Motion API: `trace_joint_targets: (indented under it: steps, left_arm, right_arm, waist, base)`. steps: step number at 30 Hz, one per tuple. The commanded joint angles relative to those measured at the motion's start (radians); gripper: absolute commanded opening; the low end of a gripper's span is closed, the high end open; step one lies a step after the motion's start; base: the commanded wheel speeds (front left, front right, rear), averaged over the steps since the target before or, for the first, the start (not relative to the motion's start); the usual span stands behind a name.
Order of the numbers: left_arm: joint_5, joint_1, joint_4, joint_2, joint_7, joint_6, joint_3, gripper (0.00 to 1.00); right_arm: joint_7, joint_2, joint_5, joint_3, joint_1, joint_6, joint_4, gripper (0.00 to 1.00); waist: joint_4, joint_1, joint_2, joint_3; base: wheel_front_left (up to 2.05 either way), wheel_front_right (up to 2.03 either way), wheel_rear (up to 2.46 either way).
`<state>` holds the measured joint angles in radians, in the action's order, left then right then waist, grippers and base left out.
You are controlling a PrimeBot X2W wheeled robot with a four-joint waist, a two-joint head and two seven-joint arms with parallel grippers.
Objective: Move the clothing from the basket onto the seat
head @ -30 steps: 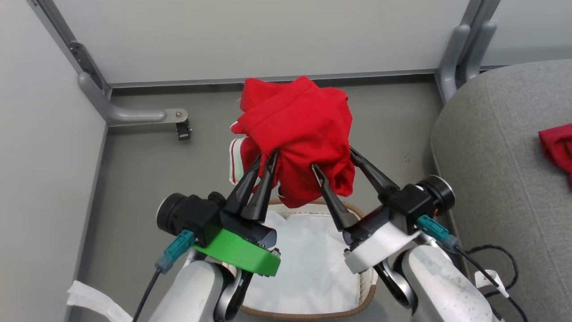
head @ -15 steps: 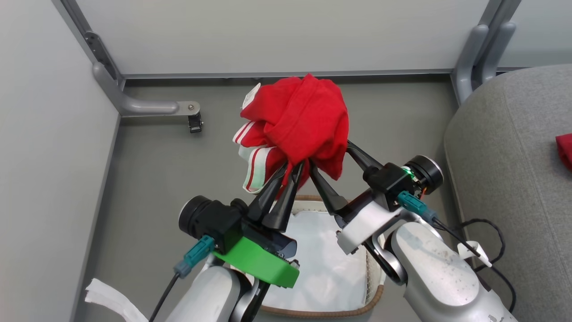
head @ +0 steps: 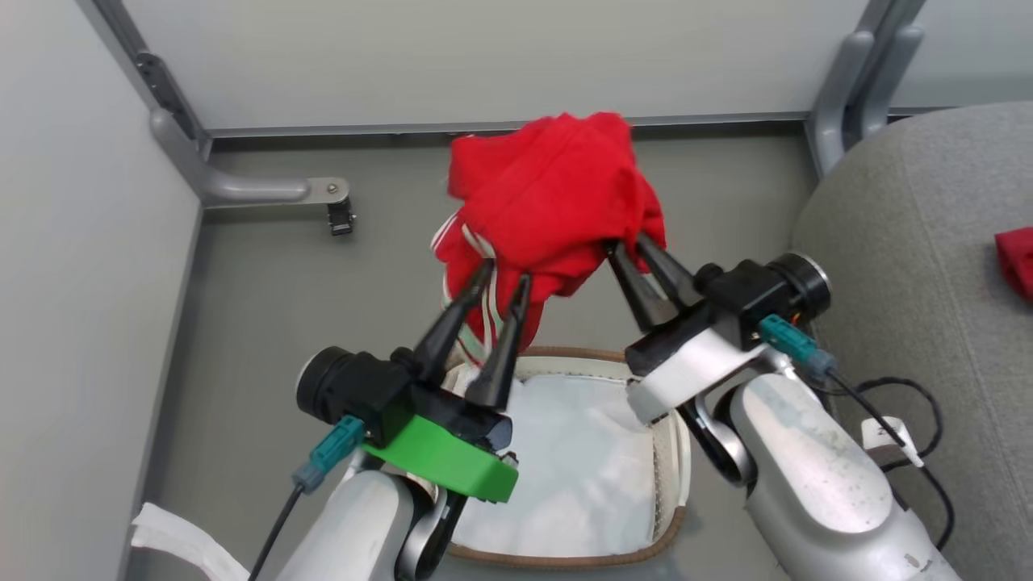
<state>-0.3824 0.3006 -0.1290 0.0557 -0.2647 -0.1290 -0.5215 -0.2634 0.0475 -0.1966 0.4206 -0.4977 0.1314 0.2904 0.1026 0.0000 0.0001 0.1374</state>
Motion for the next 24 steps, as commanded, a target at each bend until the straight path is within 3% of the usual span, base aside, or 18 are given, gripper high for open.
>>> trace_joint_targets:
  steps: [1, 9, 24]
  left_arm:
    - [0.01, -0.006, -0.002, 0.007, 0.001, -0.003, 0.009, 1.0]
    - [0.044, -0.023, -0.017, 0.026, 0.001, -0.003, 0.054, 1.0]
    - [0.057, 0.024, -0.054, 0.054, 0.001, -0.003, 0.033, 1.0]
  right_arm:
    - [-0.002, 0.006, 0.002, -0.009, 0.027, -0.001, -0.015, 0.0]
    - [-0.002, 0.006, 0.012, -0.086, 0.073, -0.001, -0.082, 0.0]
    - [-0.002, 0.005, -0.014, -0.18, 0.145, -0.001, -0.158, 0.0]
  waist:
    - [-0.035, 0.0, -0.0001, 0.006]
    - [-0.193, 0.0, -0.0001, 0.021]
    - [-0.531, 0.0, -0.0001, 0.09]
  base:
    - [0.0, 0.0, 0.0]
    - [0.0, 0.0, 0.0]
    - [0.0, 0.0, 0.0]
